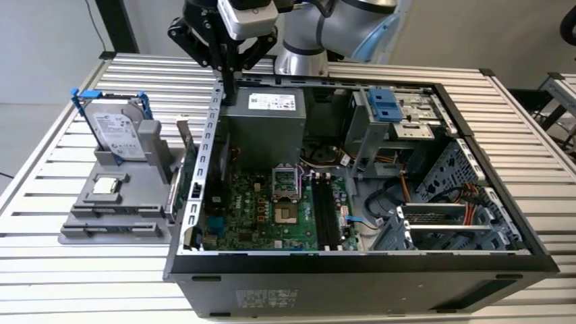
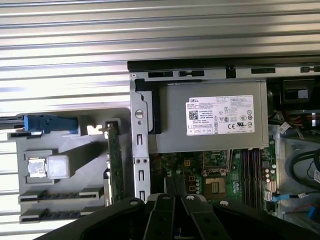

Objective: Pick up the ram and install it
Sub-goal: 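Reach for the ram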

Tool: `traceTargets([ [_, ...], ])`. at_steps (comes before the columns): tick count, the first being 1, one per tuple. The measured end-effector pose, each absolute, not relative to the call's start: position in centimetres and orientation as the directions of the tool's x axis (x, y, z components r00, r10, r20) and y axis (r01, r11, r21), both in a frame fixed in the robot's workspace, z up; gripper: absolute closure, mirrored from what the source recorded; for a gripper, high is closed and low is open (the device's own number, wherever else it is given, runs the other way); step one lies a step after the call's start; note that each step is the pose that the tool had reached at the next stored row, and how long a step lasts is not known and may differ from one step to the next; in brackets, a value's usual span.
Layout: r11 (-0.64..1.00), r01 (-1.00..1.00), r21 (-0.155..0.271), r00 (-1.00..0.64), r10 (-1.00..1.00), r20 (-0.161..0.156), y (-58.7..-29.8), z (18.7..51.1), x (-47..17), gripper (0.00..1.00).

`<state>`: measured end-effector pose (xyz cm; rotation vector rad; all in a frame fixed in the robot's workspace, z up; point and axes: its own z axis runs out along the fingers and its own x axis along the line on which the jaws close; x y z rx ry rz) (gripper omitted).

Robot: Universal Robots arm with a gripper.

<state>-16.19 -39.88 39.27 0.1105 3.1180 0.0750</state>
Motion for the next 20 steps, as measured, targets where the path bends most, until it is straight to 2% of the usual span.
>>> traceTargets([
  [20, 0.996, 0.07, 0.049, -0.997, 0.071, -0.019, -39.9, 39.3, -17.6, 1.0],
])
